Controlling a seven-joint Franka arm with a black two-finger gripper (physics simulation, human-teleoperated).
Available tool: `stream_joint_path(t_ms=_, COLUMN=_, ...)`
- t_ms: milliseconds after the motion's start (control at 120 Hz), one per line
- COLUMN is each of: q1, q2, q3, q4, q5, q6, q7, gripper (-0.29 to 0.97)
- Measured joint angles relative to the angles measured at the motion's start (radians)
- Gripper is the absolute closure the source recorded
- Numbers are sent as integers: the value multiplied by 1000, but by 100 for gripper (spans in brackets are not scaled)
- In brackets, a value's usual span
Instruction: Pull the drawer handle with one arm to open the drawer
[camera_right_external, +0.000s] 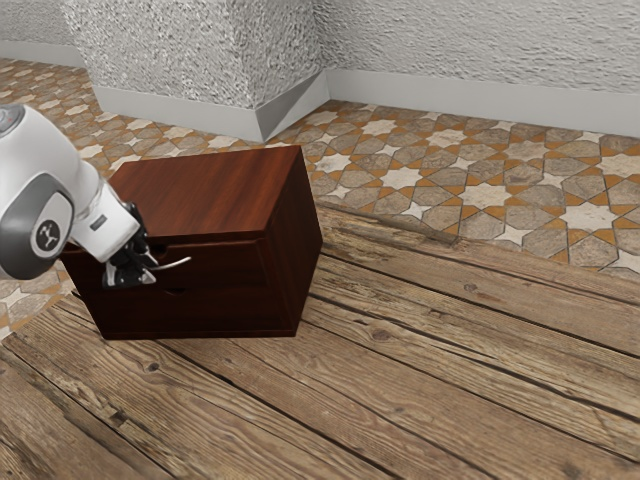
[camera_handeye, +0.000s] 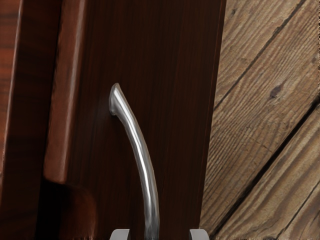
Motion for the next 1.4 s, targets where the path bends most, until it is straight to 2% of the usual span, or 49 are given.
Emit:
stream_joint_path(t_ms=908, q1=-28, q2=-152, q3=-3, q4=-110, q5=-8, q6=-91, q7=-16, gripper=67)
stream_joint_path(t_ms=1133, q1=-69, q2=-209, q3=51, q4=-147, q5=-8, q6=-108, q7=-14, gripper=66)
stream_joint_path(t_ms=1400, q1=-93, q2=-243, q3=58, q4=-194, q5=-8, q6=-115, q7=-11, gripper=66)
